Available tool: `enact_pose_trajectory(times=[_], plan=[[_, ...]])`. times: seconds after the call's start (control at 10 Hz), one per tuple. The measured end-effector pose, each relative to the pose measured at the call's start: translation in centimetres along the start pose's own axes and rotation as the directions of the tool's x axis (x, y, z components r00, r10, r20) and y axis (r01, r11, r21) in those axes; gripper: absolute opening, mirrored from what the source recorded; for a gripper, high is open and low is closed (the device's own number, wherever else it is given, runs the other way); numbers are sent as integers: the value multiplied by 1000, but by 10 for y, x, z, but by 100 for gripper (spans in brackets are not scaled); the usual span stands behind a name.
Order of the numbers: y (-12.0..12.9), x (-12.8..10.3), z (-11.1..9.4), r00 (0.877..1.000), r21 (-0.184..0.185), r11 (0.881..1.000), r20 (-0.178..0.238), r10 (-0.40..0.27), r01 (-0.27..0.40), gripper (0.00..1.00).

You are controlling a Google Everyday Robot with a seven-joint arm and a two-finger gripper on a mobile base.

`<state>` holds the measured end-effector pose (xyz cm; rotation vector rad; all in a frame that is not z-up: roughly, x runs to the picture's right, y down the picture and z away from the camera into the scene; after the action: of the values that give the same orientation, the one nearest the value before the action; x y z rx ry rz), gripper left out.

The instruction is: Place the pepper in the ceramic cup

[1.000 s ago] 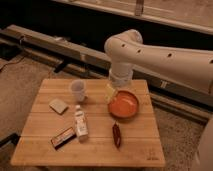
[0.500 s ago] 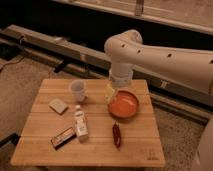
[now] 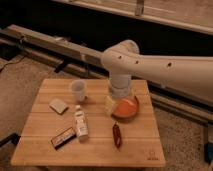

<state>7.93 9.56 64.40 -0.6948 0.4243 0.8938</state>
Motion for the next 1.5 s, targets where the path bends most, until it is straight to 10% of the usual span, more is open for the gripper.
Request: enact_pose_trajectory(times=[0.6, 1.5], plan=[[5, 48, 81, 983, -88, 986, -125, 131, -143, 80], [67, 52, 145, 976, -228, 968, -211, 55, -104, 80]])
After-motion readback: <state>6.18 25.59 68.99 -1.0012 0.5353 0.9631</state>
